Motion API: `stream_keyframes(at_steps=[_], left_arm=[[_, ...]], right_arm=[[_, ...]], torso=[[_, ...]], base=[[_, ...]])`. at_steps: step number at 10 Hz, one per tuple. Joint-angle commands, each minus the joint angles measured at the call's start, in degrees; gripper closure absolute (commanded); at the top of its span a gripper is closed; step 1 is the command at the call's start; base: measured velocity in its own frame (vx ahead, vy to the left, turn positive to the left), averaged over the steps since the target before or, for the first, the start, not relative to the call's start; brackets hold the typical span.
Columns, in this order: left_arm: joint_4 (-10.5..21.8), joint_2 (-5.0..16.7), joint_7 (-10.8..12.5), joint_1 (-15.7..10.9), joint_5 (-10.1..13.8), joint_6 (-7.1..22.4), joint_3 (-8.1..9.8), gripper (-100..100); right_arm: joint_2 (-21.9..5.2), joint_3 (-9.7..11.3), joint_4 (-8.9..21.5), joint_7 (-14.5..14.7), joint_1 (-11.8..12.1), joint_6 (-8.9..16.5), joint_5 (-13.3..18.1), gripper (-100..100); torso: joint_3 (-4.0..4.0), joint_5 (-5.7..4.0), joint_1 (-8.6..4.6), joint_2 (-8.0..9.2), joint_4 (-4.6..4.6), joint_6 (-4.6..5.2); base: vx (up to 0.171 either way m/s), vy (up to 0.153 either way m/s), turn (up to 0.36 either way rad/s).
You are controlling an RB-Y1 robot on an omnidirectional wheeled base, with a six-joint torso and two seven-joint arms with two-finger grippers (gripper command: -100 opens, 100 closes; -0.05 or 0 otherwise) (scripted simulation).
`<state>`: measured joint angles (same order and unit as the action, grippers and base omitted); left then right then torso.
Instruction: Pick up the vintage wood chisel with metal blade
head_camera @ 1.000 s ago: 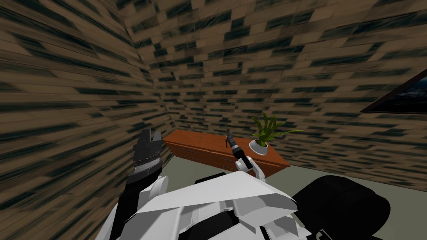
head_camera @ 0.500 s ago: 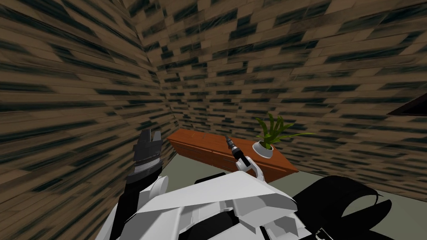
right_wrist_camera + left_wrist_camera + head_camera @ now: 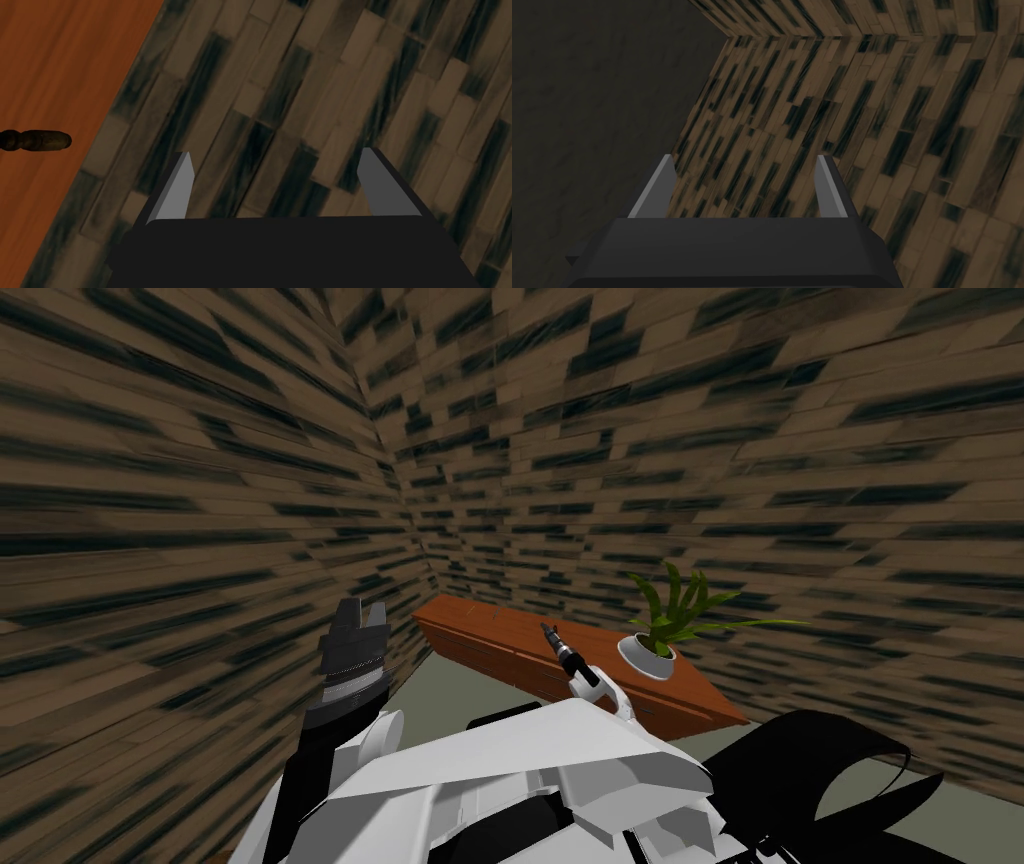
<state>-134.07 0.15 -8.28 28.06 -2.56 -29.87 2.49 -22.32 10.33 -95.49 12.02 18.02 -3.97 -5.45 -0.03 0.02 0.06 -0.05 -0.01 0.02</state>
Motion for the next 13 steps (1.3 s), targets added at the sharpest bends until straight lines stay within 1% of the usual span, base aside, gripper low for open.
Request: stream_keyframes(at_steps=[1, 2, 3, 4, 6, 7, 8, 9, 10, 11, 12, 13], left_arm=[[0.00, 0.00, 0.00, 0.00, 0.00, 0.00, 0.00, 0], [0.00, 0.00, 0.00, 0.00, 0.00, 0.00, 0.00, 0], [0.00, 0.00, 0.00, -0.01, 0.00, 0.00, 0.00, 0], [0.00, 0.00, 0.00, 0.00, 0.00, 0.00, 0.00, 0], [0.00, 0.00, 0.00, 0.00, 0.00, 0.00, 0.00, 0], [0.00, 0.00, 0.00, 0.00, 0.00, 0.00, 0.00, 0], [0.00, 0.00, 0.00, -0.01, 0.00, 0.00, 0.00, 0], [0.00, 0.00, 0.00, 0.00, 0.00, 0.00, 0.00, 0], [0.00, 0.00, 0.00, 0.00, 0.00, 0.00, 0.00, 0], [0.00, 0.00, 0.00, 0.00, 0.00, 0.00, 0.00, 0], [0.00, 0.00, 0.00, 0.00, 0.00, 0.00, 0.00, 0], [0.00, 0.00, 0.00, 0.00, 0.00, 0.00, 0.00, 0]], right_arm=[[-0.07, 0.13, 1.77, 0.14, -0.55, -0.09, -0.13, -100], [-1.20, 0.81, 3.81, 0.99, -1.49, 1.41, -1.17, -100], [-1.20, 0.81, 5.12, 0.99, -1.49, 1.41, -1.17, -100], [-2.33, 1.50, 7.21, 1.81, -2.43, 2.94, -2.26, -100], [-2.33, 1.50, 8.53, 1.81, -2.43, 2.94, -2.26, -100], [-3.48, 2.20, 11.12, 2.60, -3.38, 4.49, -3.40, -100], [-3.48, 2.20, 12.00, 2.60, -3.38, 4.49, -3.40, -100], [-4.64, 2.89, 13.84, 3.35, -4.34, 6.05, -4.56, -100], [-4.64, 2.89, 15.43, 3.35, -4.34, 6.05, -4.56, -100], [-4.64, 2.89, 15.48, 3.35, -4.34, 6.05, -4.56, -100], [-5.80, 3.58, 17.47, 4.07, -5.31, 7.62, -5.76, -100], [-5.80, 3.58, 18.79, 4.07, -5.31, 7.62, -5.76, -100]], torso=[[0.00, 0.00, 0.00, 0.00, 0.00, 0.00], [0.01, -0.01, -0.04, 0.03, 0.01, 0.01], [0.01, -0.01, -0.02, 0.01, 0.01, -0.03], [0.01, 0.00, -0.02, 0.01, 0.00, 0.00], [0.00, -0.01, -0.03, 0.00, 0.00, 0.00], [0.02, -0.01, -0.04, 0.03, 0.01, 0.02], [0.01, 0.00, -0.02, 0.02, 0.01, -0.03], [0.01, 0.00, -0.04, 0.01, 0.00, 0.01], [0.00, -0.01, -0.03, 0.00, 0.00, -0.02], [0.00, -0.01, -0.04, 0.01, 0.00, 0.01], [0.02, -0.01, -0.05, 0.03, 0.01, 0.02], [0.02, -0.01, -0.04, 0.02, 0.01, -0.03]], base=[[0.006, 0.004, -0.019], [0.008, 0.014, 0.144], [0.011, 0.012, 0.098], [0.016, 0.013, 0.148], [0.009, 0.008, 0.034], [0.011, 0.015, 0.185], [0.012, 0.008, 0.087], [0.014, 0.012, 0.150], [0.013, 0.007, 0.086], [0.000, 0.000, 0.000], [0.006, 0.009, 0.158], [0.010, 0.004, 0.107]])
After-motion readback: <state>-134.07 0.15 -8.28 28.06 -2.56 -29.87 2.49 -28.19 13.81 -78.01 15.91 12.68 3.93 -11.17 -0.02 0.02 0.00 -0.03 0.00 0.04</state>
